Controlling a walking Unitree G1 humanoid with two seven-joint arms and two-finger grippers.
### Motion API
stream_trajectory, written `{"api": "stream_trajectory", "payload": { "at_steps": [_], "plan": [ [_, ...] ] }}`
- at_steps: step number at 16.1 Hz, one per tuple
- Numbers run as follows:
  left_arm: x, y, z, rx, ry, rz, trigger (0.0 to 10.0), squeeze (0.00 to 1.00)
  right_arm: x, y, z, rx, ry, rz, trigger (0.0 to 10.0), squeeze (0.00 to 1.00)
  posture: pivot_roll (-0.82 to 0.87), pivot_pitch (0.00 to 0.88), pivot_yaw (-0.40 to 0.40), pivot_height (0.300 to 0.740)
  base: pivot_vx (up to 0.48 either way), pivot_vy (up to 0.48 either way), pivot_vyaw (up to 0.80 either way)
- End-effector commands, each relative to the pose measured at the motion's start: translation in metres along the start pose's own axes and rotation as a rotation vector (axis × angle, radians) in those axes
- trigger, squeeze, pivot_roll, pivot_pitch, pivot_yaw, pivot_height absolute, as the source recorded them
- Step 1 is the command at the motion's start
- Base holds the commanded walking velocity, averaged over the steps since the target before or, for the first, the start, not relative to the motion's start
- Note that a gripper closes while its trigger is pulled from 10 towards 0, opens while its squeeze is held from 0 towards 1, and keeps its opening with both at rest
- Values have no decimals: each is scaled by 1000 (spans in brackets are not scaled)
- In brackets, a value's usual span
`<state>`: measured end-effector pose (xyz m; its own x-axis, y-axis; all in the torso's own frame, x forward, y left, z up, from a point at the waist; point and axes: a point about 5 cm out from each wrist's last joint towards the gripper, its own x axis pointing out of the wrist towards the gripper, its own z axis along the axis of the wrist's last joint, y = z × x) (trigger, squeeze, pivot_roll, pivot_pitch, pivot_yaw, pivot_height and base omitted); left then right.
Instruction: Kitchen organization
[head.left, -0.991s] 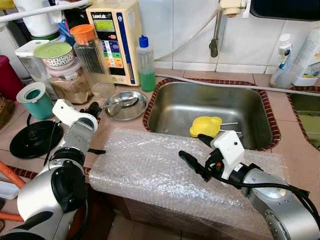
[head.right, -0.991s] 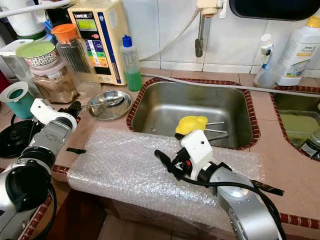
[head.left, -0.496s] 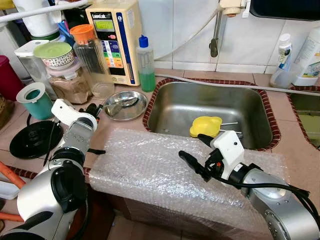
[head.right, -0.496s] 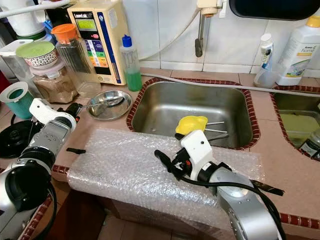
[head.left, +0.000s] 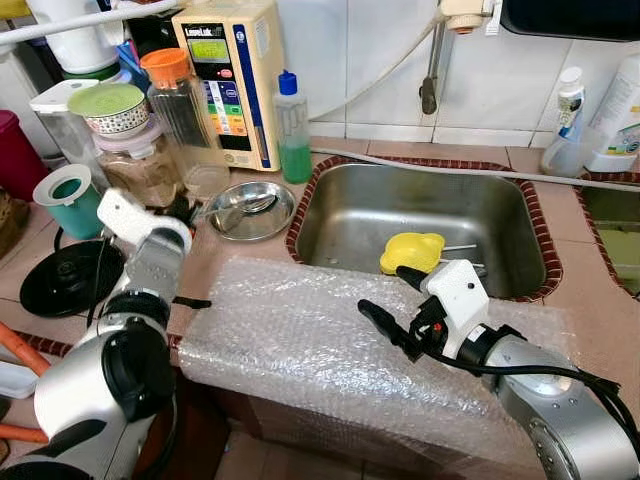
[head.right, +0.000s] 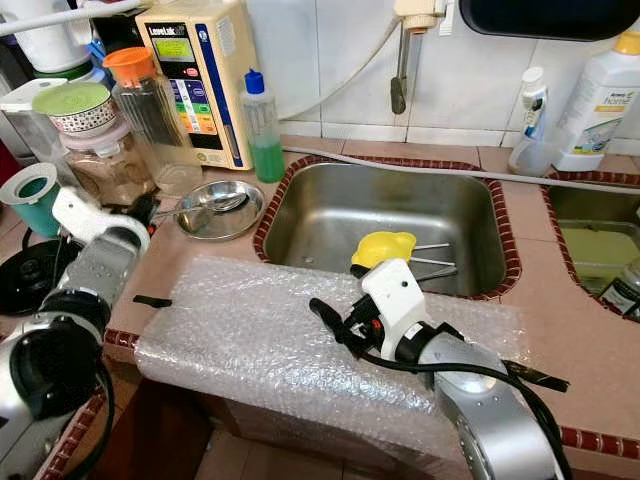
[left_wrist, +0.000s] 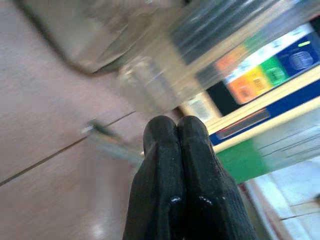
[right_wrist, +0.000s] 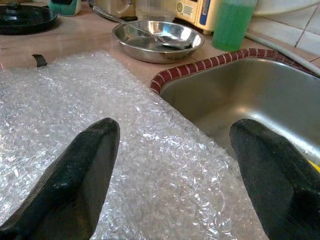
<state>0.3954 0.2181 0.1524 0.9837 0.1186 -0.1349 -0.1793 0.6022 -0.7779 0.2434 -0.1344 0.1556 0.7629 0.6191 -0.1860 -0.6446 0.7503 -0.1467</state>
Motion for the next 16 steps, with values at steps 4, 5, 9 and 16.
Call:
{"api": "stream_trajectory", "payload": {
  "at_steps": [4, 5, 9, 16],
  "plan": [
    [4, -18, 16, 19, -63, -63, 0, 0, 4, 1, 4, -18, -13, 14, 10000, 0, -100, 0, 123, 740, 0, 0, 0],
    [4, -21, 17, 54, -72, -73, 0, 0, 3, 0, 4, -20, -13, 11, 10000, 0, -100, 0, 123, 740, 0, 0, 0],
    [1, -23, 17, 248, -134, -91, 6196, 0, 1, 0, 2, -21, -13, -6, 10000, 0, -106, 0, 131, 740, 0, 0, 0],
    [-39, -41, 3, 668, -302, -319, 10000, 1000, 6, -7, 6, -40, -52, -70, 10000, 0, -65, 0, 115, 740, 0, 0, 0]
  ]
}}
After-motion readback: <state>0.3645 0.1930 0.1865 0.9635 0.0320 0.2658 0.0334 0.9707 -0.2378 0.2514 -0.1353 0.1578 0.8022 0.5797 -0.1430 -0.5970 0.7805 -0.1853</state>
